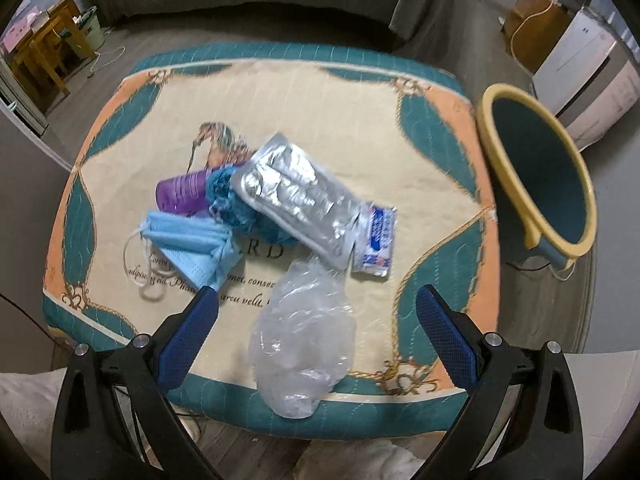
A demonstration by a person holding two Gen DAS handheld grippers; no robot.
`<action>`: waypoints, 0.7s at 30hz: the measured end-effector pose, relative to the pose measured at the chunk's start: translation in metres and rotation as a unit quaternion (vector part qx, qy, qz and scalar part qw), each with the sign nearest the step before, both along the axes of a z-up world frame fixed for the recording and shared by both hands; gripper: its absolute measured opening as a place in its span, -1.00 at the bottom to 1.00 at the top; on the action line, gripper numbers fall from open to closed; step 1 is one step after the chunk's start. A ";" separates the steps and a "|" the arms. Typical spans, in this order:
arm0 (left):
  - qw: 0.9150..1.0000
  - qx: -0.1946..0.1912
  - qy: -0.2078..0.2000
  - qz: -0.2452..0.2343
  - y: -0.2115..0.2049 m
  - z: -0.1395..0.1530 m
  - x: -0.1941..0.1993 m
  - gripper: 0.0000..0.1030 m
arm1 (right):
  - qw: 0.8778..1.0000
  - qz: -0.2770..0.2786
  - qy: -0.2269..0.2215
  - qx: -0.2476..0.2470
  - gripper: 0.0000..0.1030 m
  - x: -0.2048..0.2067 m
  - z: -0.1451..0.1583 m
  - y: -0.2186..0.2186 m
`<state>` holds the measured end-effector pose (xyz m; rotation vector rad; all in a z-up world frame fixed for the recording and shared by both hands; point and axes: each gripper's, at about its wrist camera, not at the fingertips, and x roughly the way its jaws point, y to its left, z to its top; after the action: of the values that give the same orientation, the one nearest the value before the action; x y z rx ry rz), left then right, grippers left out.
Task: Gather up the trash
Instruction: 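Move the right tool to the mat and grasp the clear plastic bag, then grasp the blue face mask with the left tool while the right tool holds the bag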
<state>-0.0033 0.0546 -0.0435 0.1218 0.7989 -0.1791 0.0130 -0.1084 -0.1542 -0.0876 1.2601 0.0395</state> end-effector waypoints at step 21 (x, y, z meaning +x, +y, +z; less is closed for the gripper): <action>0.997 0.031 0.059 -0.030 -0.019 -0.049 0.007 0.90 | 0.993 0.064 -0.096 0.010 -0.68 0.030 0.095 -0.014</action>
<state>0.0037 0.0357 -0.0923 0.1957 0.9183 -0.2208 0.0432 -0.1229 -0.0591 -0.1508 1.0597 0.1512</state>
